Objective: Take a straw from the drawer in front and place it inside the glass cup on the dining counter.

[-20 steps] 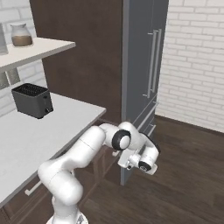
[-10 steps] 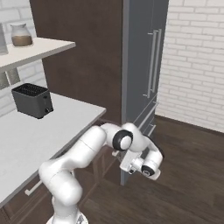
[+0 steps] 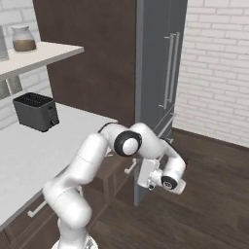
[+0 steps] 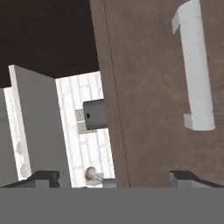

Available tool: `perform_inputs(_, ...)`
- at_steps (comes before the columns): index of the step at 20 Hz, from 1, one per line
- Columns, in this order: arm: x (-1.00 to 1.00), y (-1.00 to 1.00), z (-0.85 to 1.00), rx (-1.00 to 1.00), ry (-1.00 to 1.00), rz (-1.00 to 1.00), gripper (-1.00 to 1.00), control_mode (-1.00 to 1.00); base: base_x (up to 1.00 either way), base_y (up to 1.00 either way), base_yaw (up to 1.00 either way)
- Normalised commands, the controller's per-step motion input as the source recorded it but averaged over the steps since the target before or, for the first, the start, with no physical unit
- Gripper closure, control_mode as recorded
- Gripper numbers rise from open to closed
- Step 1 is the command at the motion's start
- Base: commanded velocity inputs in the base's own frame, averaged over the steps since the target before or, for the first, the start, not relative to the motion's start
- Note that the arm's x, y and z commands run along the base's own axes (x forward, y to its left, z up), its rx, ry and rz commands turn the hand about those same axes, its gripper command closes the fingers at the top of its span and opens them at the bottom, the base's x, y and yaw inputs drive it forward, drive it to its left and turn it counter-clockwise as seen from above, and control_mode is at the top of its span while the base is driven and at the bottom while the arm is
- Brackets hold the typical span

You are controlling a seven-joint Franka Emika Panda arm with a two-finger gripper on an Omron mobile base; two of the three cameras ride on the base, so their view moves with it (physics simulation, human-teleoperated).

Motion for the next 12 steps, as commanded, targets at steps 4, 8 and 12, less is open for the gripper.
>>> perform_inputs(4,-0.25,0.0,0.95,-0.31,-0.02,0.0,-1.0,-1.0,0.0,0.0,0.0)
perform_inputs(8,-0.07,0.07,0.86,-0.27,0.0,0.0,-1.0,-1.0,0.0,0.0,0.0)
perform_inputs(12,0.08,0.34,0.62,-0.24,0.0,0.01,-1.0,-1.0,0.0,0.0,0.0)
